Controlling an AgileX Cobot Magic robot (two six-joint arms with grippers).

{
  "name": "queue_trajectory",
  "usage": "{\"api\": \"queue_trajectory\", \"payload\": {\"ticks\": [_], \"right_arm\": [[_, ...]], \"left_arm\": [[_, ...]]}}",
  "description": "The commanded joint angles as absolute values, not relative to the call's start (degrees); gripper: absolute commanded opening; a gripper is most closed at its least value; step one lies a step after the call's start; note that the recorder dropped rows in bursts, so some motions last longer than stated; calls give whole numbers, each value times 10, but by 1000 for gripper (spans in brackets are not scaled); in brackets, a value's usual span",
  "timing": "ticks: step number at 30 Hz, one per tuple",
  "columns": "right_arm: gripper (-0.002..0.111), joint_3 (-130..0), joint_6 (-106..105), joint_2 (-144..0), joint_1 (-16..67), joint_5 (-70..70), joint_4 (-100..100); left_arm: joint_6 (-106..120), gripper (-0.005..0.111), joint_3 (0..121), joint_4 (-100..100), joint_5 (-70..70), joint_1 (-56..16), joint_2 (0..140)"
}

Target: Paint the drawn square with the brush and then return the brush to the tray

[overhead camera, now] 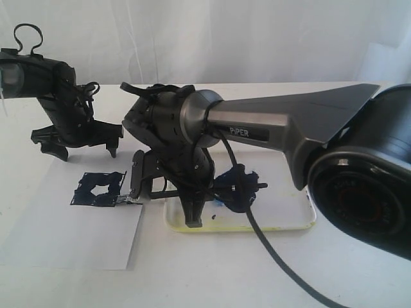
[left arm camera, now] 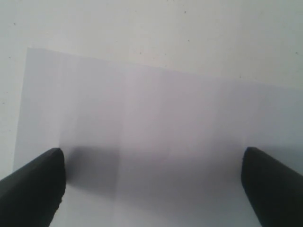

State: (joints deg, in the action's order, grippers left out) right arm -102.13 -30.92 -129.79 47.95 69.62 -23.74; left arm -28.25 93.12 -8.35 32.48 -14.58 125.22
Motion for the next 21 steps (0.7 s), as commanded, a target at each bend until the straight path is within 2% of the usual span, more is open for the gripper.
{"api": "queue_trajectory", "payload": {"ticks": [1,21], "right_arm": [[0,-1018,-314,-1293,480,690,-227],[0,-1019,-286,-1305,461,647,-292]], "left_arm": [[-283,105,915,-83,390,-143,1280],[-283,105,915,-83,390,-143,1280]]}}
